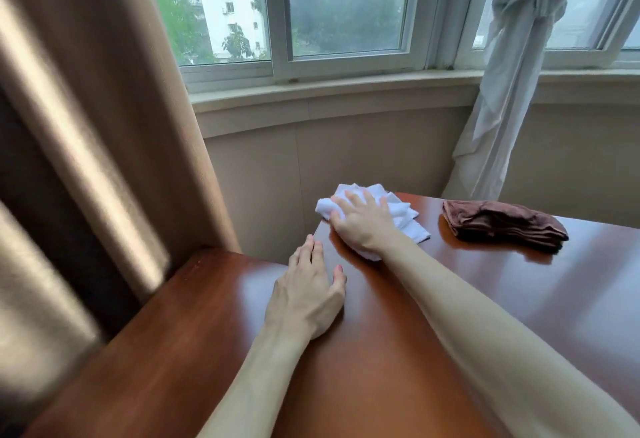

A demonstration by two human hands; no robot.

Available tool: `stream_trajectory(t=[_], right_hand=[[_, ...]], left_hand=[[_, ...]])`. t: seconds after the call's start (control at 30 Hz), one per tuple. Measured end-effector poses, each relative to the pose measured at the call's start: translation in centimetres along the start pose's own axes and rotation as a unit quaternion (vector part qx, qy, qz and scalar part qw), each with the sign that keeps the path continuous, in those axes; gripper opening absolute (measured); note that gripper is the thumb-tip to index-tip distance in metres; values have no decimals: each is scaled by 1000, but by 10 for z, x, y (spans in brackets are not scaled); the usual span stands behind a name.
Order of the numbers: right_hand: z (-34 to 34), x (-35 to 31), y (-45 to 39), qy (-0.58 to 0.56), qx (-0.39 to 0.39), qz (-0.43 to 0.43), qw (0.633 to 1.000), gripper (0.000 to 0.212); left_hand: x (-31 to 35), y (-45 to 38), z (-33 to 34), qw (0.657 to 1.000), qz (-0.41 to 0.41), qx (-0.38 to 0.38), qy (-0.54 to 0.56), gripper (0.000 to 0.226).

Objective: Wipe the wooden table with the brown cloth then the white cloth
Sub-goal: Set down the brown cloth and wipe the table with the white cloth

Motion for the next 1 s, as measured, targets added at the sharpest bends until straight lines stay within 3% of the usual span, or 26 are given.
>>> stream_trajectory(t=[0.13, 0.27, 0.4, 0.7, 0.87, 1.0], right_hand=[[0, -19, 77, -5, -12, -30, 999, 54], [-3, -26, 154, -17, 5, -31, 999, 76], [-5, -24, 176, -24, -9, -32, 999, 53], [-3, 5, 41, -18, -3, 33, 999, 55], [1, 14, -56, 5, -16, 17, 1000, 57], [6, 11, -67, 14, -18, 4, 1000, 58]], left_hand=[[1, 4, -7, 999, -22, 24, 36, 63], [5, 11, -14, 999, -15, 28, 31, 57], [10, 14, -15, 1000, 4, 13, 14, 50], [3, 4, -5, 999, 20, 25, 19, 63], [-1, -3, 1, 999, 17, 25, 18, 69], [-3, -2, 4, 999, 21, 24, 5, 71]])
Point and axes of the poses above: each hand's wrist, its own y-axis away from the middle knuckle, its own z-axis out of the palm, x = y × z, the point moved 4 cm from there along -y, towards the middle knuckle
